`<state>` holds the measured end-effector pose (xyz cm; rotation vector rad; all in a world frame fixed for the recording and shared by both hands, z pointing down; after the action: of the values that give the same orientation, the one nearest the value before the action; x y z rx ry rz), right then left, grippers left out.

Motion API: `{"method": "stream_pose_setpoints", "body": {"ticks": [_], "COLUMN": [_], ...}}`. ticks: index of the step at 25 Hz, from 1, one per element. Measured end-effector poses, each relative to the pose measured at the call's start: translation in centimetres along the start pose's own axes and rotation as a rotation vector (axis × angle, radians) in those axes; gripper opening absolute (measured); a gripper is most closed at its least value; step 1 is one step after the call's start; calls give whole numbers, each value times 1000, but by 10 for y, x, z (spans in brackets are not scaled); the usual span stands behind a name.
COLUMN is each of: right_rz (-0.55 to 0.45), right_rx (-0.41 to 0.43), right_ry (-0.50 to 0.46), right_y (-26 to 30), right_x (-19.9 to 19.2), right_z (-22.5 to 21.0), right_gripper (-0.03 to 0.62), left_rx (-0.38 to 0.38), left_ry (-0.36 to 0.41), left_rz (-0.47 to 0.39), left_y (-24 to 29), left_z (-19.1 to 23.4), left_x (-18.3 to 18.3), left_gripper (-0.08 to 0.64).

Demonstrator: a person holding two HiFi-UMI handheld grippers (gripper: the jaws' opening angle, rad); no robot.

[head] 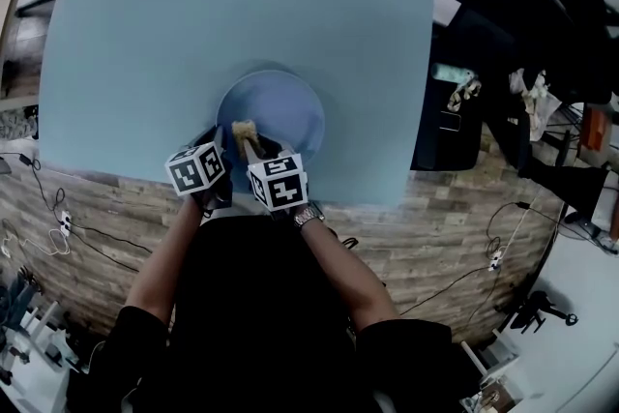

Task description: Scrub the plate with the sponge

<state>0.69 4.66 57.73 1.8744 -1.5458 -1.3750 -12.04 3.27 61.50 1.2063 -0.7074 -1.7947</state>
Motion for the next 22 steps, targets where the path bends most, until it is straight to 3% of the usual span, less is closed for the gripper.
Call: {"method": "stream_pose_setpoints", "body": {"ticks": [22], "right_rz": [12], "right_rx": [1], "right_ry": [-13], "right_y": [4], "right_x": [-6], "right_z": [-3], "right_gripper": [72], "left_rx": [-23], "left_ry": [-3], "left_rz": [4], "left_y": [0], "left_z": [3], "left_x": [-1], "left_gripper": [11]}}
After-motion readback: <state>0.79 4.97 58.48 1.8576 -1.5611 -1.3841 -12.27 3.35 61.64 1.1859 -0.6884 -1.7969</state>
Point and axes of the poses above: the fingertips, and each gripper's own axes: y forward along the fingers, z to its left, x out of its top, the point moved 5 cm from there along -y, backward along the fingers, and after that the axes turned 5 degrees about y, right-handed, at the moved point
